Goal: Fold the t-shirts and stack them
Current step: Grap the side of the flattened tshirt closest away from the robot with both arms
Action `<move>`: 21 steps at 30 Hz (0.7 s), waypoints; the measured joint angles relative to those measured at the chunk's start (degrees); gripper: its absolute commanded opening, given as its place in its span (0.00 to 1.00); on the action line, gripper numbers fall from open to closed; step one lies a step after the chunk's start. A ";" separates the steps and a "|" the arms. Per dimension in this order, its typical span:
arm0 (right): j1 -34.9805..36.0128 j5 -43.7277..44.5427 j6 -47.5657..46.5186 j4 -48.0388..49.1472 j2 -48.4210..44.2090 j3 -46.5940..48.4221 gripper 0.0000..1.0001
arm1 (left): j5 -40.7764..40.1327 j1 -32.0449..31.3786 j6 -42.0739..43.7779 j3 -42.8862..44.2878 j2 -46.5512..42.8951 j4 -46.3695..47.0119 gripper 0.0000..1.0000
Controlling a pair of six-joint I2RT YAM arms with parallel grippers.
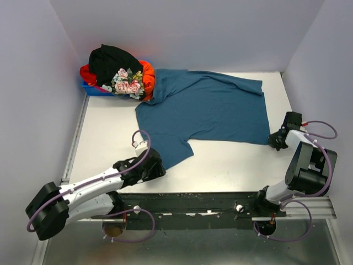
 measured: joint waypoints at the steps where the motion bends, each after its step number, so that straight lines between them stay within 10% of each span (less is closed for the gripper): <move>1: 0.00 0.00 0.04 0.00 0.00 0.00 0.01 | -0.57 -0.48 -0.20 0.33 1.03 0.04 0.67; 12: 0.00 0.00 0.26 0.04 0.00 0.00 0.01 | -7.26 -1.36 -1.62 2.32 8.07 3.76 0.57; 21: 0.00 0.00 0.26 0.04 0.00 0.00 0.01 | -7.98 -1.42 -1.70 5.05 13.77 6.58 0.12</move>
